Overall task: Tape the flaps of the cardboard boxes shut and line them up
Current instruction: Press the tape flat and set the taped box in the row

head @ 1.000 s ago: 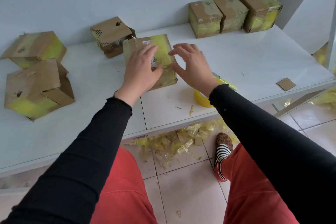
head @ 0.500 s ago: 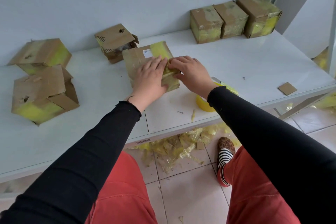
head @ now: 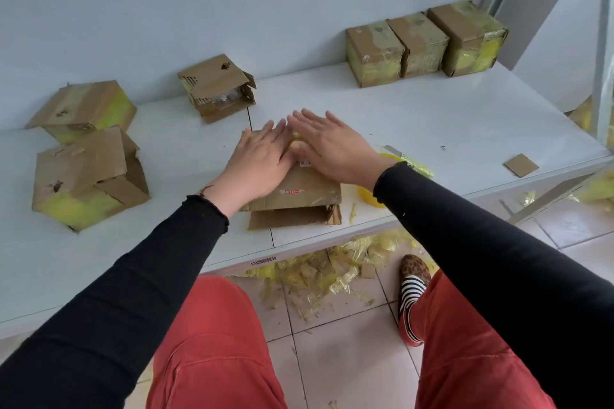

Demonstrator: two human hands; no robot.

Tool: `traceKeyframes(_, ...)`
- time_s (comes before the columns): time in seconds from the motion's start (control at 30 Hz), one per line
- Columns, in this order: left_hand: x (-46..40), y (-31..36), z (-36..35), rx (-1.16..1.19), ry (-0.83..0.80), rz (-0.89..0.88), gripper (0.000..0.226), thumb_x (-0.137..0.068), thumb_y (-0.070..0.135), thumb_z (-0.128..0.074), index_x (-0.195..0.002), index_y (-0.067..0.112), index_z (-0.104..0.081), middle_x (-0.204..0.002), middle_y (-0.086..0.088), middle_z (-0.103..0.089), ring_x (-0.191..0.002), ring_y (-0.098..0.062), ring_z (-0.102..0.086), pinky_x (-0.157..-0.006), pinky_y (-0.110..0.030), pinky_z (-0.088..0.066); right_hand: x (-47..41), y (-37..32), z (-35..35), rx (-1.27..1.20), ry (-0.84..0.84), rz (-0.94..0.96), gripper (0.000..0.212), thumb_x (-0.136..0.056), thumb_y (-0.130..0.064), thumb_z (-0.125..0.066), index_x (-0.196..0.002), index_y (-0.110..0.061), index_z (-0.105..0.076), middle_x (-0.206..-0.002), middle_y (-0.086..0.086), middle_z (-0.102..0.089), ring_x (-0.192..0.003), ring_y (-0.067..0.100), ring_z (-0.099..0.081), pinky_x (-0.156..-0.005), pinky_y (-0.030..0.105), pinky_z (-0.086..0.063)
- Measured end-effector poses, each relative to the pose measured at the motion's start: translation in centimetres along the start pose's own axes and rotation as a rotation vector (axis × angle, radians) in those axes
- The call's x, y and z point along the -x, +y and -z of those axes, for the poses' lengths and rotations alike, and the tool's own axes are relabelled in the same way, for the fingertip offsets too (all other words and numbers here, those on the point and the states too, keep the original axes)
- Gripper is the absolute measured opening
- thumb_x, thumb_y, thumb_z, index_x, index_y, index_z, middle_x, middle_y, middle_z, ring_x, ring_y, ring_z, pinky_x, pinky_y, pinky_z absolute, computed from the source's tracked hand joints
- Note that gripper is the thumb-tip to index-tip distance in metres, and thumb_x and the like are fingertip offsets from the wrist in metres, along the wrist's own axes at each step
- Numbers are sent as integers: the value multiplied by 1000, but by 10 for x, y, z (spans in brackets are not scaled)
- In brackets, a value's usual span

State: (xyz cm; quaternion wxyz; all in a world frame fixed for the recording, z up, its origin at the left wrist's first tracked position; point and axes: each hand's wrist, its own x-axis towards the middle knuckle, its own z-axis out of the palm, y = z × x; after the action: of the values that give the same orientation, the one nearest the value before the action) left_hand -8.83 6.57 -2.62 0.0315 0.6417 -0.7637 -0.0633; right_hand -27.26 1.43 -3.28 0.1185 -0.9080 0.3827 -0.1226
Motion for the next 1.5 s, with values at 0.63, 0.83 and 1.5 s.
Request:
traceKeyframes(0.63,33,-45,-47,1715,-99,475,44,-97,60,-57,-111,25,-80,-105,-7,-78,-89,-22,-77,-68,-33,-61,16,7,-49,-1631,6,-691,52,-98,-47,-61,-141,-19,-55,-106,6,-78,-93,28,-77,-68,38,-61)
traceKeyframes(0.83,29,-40,-48,1800,-56,479,45,-99,59,-54,-110,24,-80,-107,-7,-77,-88,-22,-77,-67,-32,-61,16,1,-47,-1668,51,-709,44,-99,-46,-59,-133,-17,-61,-100,6,-77,-86,27,-77,-64,37,-61)
traceKeyframes(1.5,-9,-35,-11,1484,81,322,61,-102,69,-41,-152,34,-49,-151,14,-54,-143,-4,-43,-127,-39,-23,40,-9,-25,-1335,-366,-944,75,-105,-62,-21,-148,-3,-40,-87,29,-74,-73,36,-76,-58,39,-62)
